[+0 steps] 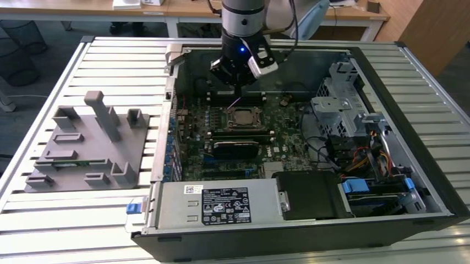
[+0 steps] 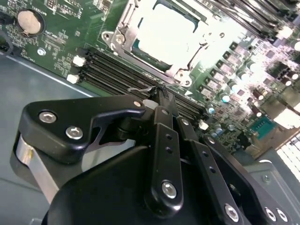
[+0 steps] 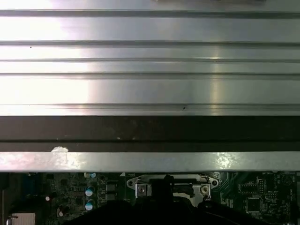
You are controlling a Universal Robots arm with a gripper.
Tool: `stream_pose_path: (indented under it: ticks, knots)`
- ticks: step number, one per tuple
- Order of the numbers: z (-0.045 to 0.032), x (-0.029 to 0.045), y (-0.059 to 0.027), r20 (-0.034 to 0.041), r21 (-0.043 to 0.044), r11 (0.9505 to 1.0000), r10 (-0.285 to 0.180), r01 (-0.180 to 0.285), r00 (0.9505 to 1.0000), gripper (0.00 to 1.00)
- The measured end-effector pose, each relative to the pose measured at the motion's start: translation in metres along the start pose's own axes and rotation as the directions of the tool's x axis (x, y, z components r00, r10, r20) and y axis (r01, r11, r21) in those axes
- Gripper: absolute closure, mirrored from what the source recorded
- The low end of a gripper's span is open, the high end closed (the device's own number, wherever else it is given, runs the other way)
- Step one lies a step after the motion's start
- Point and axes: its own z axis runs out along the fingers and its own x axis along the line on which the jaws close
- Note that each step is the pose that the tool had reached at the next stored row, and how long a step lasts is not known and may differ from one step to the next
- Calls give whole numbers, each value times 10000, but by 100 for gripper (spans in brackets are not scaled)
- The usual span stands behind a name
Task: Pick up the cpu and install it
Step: 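Install the first cpu locking lever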
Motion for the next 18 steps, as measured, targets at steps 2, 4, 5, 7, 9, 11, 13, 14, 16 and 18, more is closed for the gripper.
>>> stream_pose_path:
  ticks: [2,4,5,7,9,11,13,14,16,18]
  knots:
    - [10,-30,1,0,-2,10000,-11,11,10000,89]
    - [19,-52,2,1,-3,10000,-11,11,10000,89]
    - [23,-61,2,0,-1,10000,-11,11,10000,89]
    - [32,-78,3,0,0,10000,-12,12,10000,89]
    - [45,-88,5,1,-2,10000,-13,13,10000,89]
    - [58,-98,6,0,-1,10000,-15,15,10000,89]
    - [71,-120,6,-1,-1,10000,-17,17,10000,89]
    - [77,-134,6,-1,-1,10000,-17,17,10000,89]
    - [94,-156,7,0,-1,10000,-17,17,10000,89]
    - [113,-167,7,-1,-1,10000,-18,18,10000,89]
